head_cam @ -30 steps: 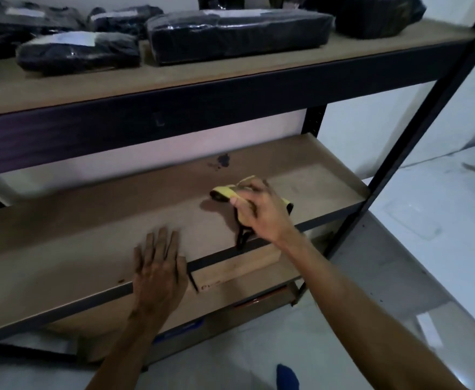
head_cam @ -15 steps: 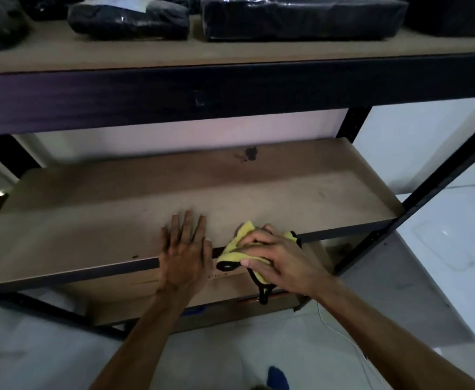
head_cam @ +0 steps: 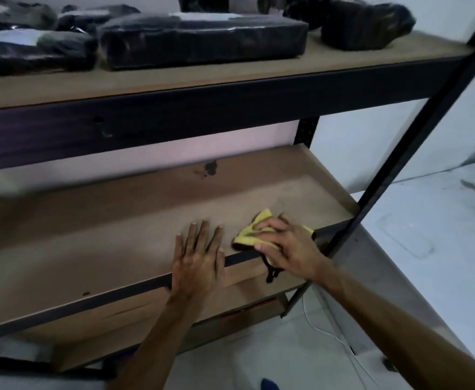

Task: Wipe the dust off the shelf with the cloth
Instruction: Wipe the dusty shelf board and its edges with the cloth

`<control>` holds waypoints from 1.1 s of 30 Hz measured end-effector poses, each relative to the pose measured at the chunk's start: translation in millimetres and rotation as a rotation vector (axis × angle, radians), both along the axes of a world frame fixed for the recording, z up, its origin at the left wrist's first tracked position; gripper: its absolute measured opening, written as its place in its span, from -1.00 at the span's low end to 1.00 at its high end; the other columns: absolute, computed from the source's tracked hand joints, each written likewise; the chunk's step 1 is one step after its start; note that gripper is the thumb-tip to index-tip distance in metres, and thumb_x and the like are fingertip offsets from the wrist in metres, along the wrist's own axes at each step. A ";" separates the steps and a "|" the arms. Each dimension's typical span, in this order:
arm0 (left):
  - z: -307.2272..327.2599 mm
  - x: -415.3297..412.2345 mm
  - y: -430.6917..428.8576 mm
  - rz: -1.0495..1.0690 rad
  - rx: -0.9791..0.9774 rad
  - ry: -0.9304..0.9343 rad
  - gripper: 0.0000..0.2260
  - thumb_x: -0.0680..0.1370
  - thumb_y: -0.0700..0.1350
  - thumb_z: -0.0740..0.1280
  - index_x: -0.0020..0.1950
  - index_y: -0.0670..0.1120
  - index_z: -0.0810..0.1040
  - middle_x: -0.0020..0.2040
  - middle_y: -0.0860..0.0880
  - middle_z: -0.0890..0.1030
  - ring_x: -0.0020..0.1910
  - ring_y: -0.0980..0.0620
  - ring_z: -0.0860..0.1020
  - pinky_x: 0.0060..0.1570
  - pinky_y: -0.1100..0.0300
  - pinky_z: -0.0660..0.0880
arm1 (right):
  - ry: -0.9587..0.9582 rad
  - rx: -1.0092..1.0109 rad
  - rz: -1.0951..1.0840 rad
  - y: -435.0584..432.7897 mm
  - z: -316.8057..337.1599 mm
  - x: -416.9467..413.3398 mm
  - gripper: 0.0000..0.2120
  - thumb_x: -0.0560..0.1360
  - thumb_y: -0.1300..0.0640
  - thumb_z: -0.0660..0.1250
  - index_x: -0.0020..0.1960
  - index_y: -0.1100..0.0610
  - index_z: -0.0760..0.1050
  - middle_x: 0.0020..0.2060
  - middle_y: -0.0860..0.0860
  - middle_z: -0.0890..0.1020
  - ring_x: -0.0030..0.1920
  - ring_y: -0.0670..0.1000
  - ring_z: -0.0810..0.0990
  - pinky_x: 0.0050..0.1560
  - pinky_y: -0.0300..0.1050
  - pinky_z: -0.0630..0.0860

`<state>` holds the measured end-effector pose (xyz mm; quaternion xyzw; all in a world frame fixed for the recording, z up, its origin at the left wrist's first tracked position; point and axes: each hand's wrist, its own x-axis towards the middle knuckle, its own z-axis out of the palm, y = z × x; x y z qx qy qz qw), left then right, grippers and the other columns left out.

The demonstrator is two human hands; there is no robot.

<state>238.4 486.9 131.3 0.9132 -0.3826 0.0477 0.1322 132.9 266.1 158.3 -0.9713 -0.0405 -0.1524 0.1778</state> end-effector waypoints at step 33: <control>12.7 24.5 -125.9 -0.574 0.156 0.169 -0.45 0.61 0.18 -0.26 0.62 0.23 -0.02 0.65 0.14 -0.09 0.64 0.06 -0.14 0.59 0.01 -0.22 | -0.863 0.708 -1.300 -36.0 -67.0 -59.0 -0.83 0.67 0.13 0.16 0.07 0.19 0.49 -0.05 0.02 0.47 0.02 0.05 0.46 0.03 0.10 0.45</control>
